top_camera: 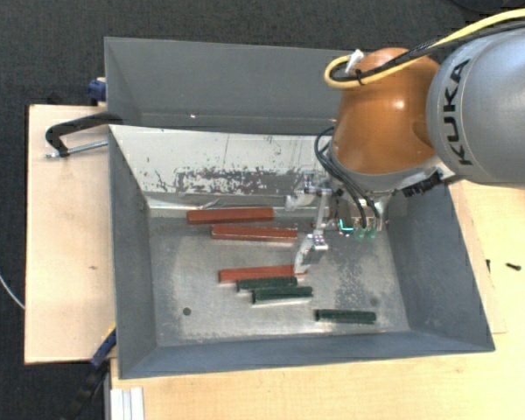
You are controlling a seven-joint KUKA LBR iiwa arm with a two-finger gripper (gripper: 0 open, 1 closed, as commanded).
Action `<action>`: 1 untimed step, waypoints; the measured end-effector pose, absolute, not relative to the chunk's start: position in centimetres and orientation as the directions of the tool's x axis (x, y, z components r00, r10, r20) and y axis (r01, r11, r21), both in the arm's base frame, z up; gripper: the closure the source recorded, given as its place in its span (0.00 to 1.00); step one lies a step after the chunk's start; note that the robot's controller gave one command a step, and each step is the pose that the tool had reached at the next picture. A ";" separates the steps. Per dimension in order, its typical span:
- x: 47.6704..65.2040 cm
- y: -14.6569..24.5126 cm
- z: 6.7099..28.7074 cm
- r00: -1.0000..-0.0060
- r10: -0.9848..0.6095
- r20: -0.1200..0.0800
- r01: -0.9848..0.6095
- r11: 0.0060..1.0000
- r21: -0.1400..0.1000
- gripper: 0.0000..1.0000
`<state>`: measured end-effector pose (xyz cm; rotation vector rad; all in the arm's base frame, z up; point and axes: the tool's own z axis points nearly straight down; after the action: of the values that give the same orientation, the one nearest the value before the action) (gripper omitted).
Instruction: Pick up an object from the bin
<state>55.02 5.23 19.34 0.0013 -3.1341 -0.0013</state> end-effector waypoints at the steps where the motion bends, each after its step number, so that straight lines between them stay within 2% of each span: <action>1: 55.2 5.2 19.8 -1.000 0.000 -0.001 0.000 1.000 0.001 0.00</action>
Offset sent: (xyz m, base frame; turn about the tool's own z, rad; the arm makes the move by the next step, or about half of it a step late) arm 0.0083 0.0000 -0.1234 -0.2026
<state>55.18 5.21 19.81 -0.0002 -3.1430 -0.0021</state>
